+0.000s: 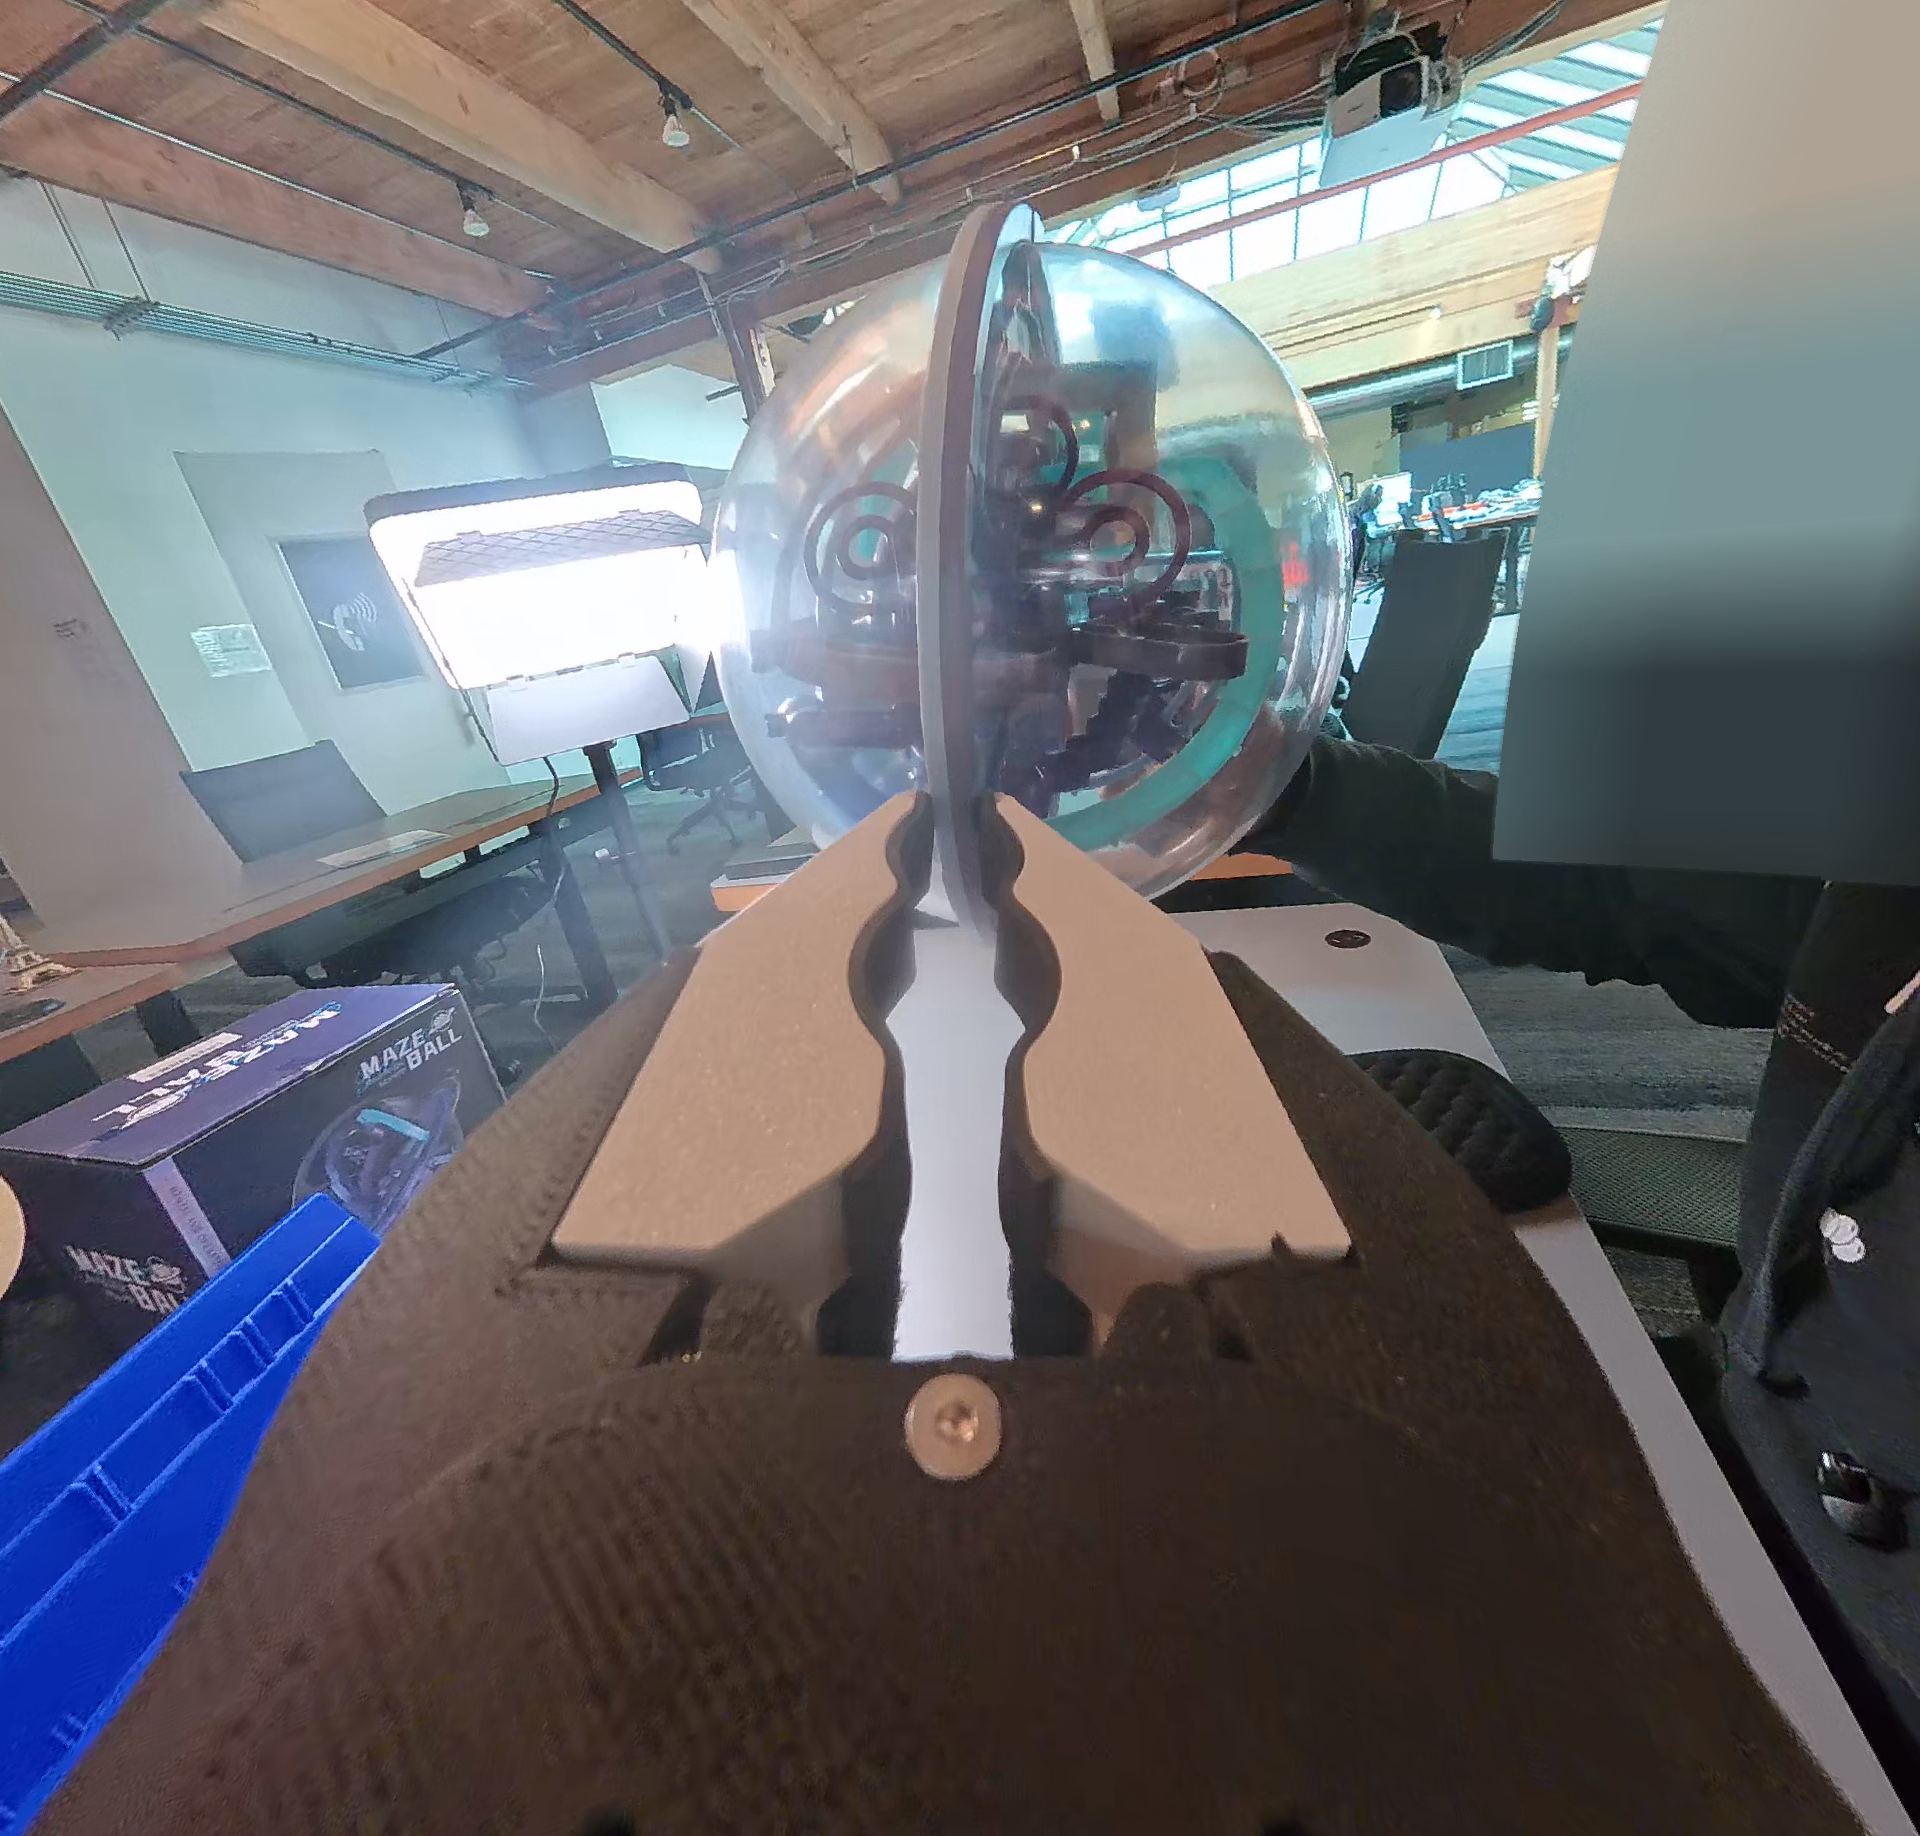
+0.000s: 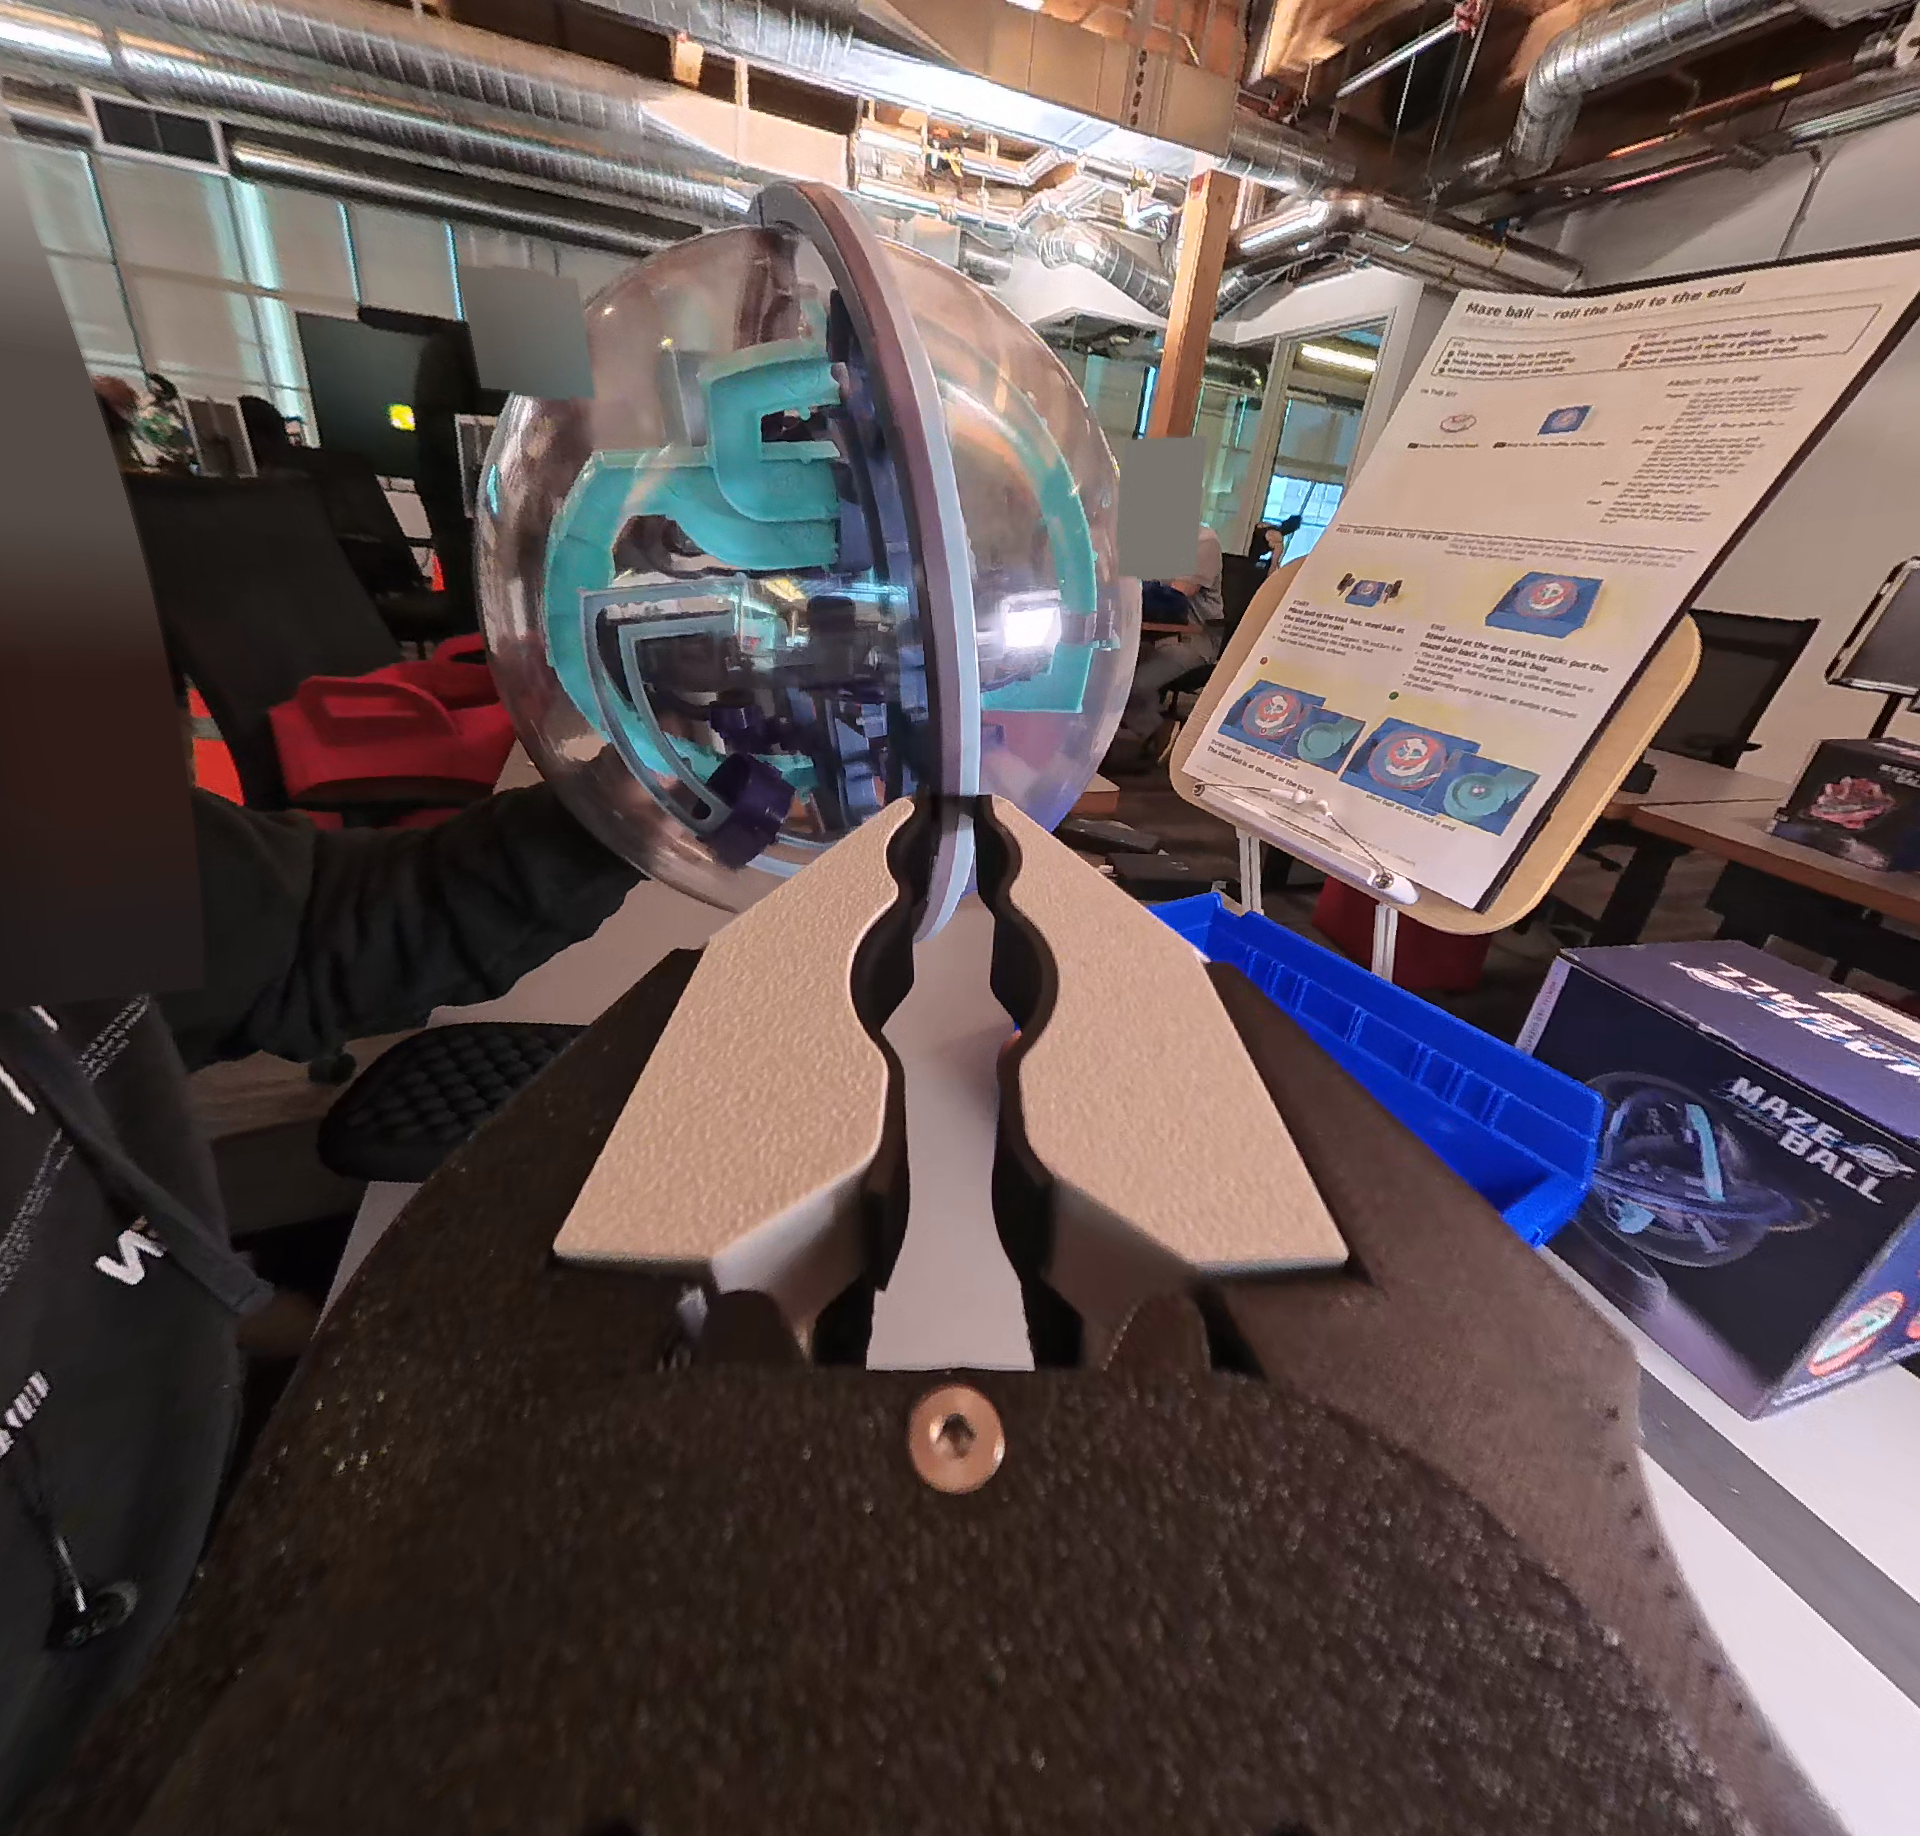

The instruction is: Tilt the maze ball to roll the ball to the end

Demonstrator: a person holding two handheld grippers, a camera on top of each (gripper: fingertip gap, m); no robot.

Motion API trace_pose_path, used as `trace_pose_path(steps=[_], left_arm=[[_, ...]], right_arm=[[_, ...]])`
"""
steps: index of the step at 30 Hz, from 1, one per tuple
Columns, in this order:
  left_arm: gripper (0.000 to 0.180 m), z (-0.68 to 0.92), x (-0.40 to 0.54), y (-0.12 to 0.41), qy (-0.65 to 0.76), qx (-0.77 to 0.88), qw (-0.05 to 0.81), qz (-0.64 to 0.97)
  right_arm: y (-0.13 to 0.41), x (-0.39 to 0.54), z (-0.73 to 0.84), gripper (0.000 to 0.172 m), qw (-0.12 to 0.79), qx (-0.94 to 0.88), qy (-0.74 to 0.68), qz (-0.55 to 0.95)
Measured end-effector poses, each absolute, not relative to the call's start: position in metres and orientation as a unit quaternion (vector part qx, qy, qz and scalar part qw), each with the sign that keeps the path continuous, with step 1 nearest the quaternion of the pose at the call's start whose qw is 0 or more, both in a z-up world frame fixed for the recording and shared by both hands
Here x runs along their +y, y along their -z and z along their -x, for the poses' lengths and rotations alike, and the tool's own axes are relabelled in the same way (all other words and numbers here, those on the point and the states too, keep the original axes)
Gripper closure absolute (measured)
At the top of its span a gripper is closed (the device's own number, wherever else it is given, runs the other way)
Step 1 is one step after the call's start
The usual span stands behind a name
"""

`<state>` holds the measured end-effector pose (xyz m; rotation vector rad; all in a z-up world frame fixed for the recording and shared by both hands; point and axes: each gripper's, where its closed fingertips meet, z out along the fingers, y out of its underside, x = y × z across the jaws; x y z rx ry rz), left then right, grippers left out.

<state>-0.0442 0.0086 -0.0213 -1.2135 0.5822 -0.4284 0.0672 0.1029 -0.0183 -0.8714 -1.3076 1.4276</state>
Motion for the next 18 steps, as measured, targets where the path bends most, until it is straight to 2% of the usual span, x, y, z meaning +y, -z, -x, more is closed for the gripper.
trace_pose_path(steps=[18], left_arm=[[0.174,0.0481,0.0103,0.0242,0.207,0.255,0.749,0.575]], right_arm=[[0.0257,0.105,-0.0618,0.166,0.474,-0.536,-0.594,0.368]])
